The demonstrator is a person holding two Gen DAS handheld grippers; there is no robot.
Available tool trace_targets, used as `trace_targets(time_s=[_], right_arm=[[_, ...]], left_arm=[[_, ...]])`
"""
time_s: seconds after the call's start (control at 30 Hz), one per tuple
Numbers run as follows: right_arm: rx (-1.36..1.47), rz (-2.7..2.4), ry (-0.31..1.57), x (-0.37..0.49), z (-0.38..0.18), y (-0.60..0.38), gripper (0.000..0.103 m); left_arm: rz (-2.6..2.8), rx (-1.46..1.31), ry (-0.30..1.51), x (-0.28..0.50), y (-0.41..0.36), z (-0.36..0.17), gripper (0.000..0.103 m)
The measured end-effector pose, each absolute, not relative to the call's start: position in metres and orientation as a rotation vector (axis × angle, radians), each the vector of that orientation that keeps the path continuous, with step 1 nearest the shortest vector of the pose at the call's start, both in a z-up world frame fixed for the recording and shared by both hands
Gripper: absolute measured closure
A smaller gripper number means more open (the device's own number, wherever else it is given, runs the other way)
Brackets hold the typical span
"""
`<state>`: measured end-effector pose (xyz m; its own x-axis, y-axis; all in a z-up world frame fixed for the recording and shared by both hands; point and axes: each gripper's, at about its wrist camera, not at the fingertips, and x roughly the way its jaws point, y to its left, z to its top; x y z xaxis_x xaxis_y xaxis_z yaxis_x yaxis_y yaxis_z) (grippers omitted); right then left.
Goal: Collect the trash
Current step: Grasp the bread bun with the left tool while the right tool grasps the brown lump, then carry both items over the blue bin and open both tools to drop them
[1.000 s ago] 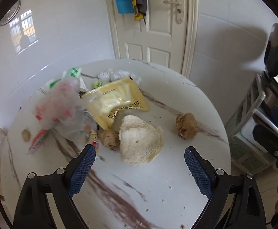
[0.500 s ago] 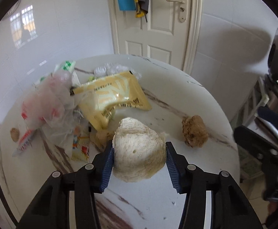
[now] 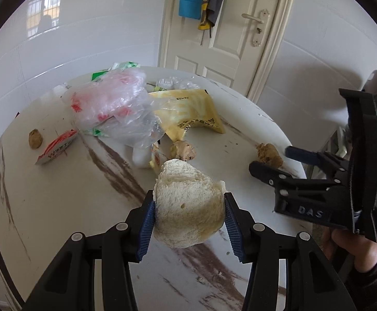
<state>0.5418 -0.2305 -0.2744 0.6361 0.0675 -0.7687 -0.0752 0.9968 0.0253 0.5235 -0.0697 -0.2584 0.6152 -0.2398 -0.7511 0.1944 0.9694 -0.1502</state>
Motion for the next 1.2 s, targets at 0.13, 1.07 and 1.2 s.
trace_targets(time_s=[0.13, 1.07, 1.2], right_arm=[[-0.040, 0.087, 0.858, 0.541, -0.273, -0.227, 0.052], [0.260, -0.085, 0.757, 0.431, -0.247, -0.396, 0.033], [0.277, -0.157, 0.748, 0.416, -0.251, -0.417, 0.029]], left_arm=[[-0.250, -0.046, 0.866, 0.514, -0.070, -0.243, 0.057], [-0.562, 0.138, 0.843, 0.485, -0.247, -0.189, 0.056], [-0.589, 0.174, 0.887, 0.500, -0.278, -0.210, 0.056]])
